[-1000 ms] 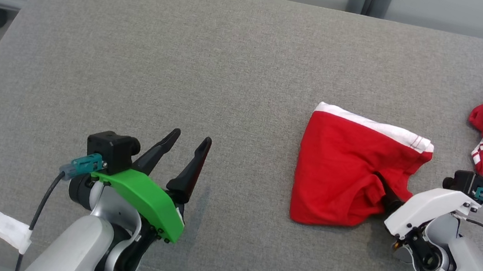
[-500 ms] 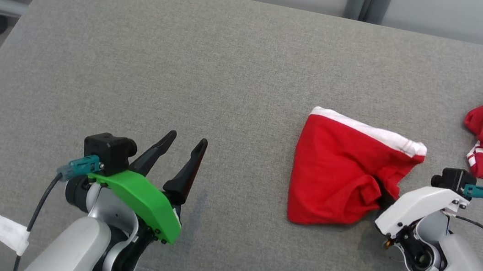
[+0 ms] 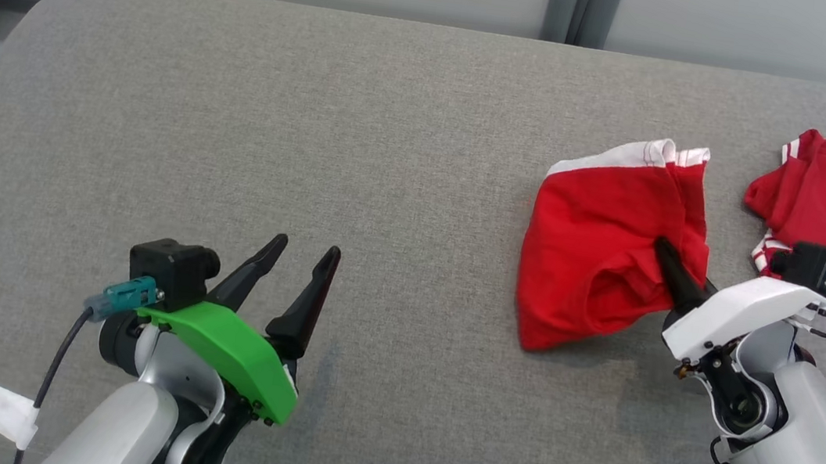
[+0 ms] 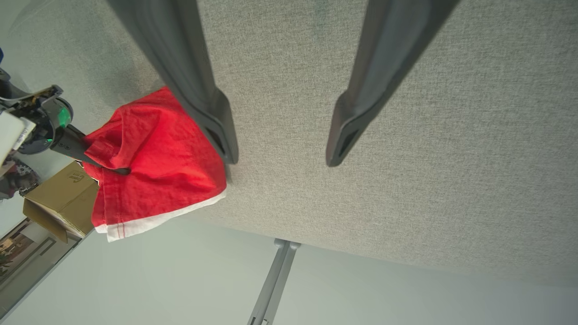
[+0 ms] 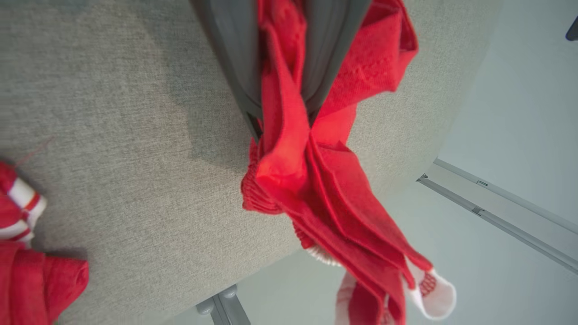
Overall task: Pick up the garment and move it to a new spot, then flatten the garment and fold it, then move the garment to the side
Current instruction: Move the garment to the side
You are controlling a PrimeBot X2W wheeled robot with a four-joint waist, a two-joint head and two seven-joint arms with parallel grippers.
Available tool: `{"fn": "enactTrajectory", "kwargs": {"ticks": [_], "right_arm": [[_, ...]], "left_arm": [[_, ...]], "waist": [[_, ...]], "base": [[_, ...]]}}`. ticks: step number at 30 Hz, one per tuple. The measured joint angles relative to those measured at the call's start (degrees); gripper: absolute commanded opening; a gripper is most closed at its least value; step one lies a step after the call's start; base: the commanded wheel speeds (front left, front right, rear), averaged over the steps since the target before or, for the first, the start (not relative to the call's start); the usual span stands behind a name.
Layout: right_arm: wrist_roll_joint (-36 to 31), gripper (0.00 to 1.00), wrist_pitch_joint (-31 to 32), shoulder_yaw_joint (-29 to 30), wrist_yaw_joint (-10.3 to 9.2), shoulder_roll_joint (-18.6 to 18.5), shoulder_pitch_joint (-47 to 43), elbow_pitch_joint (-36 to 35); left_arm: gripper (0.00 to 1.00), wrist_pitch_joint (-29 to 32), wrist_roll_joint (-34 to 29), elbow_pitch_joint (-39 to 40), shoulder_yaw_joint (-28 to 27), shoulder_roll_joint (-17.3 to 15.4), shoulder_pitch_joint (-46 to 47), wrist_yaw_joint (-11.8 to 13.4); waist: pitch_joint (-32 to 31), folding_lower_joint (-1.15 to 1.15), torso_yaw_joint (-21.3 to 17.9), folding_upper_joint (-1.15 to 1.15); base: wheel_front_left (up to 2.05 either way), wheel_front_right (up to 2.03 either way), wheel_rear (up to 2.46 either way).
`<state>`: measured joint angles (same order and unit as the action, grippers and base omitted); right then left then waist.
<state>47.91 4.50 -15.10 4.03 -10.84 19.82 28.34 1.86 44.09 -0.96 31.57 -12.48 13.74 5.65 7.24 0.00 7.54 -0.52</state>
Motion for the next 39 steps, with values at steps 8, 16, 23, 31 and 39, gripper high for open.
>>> {"fn": "enactTrajectory", "kwargs": {"ticks": [8, 16, 23, 31, 39], "right_arm": [[-0.09, 0.0, -0.1, 0.88, 0.51, -2.27, 2.58, -3.55], [0.23, 0.0, 2.09, 3.38, 0.53, -6.61, 6.97, -5.46], [2.16, 0.0, 5.31, 4.95, 0.59, -8.06, 10.94, -5.82], [1.99, 0.0, 9.67, 6.34, 0.35, -14.21, 14.24, -7.04], [1.36, 0.0, 12.6, 7.66, -0.68, -18.62, 15.1, -5.57]], "left_arm": [[1.0, 0.03, -0.07, 1.63, -0.24, -1.01, -0.55, 0.44], [1.0, 0.96, -0.68, 3.67, -0.2, -1.29, -0.6, 0.46], [1.0, 2.18, -1.55, 5.26, 0.05, -1.48, -0.37, 0.47], [1.0, 3.18, -1.92, 6.38, -0.41, -2.4, 0.6, 0.49], [1.0, 3.21, -2.15, 7.76, -1.97, -3.37, 1.87, 0.92]], "waist": [[0.0, 0.0, -3.04, 0.0], [1.98, 0.0, -5.67, 0.0], [4.76, 0.0, -6.32, 0.0], [8.88, 0.0, -5.37, 0.0], [12.86, 0.0, -4.49, 0.0]], "base": [[0.0, 0.0, 0.0], [0.0, 0.0, 0.0], [0.0, 0.0, 0.0], [0.0, 0.0, 0.0], [0.0, 0.0, 0.0]]}}
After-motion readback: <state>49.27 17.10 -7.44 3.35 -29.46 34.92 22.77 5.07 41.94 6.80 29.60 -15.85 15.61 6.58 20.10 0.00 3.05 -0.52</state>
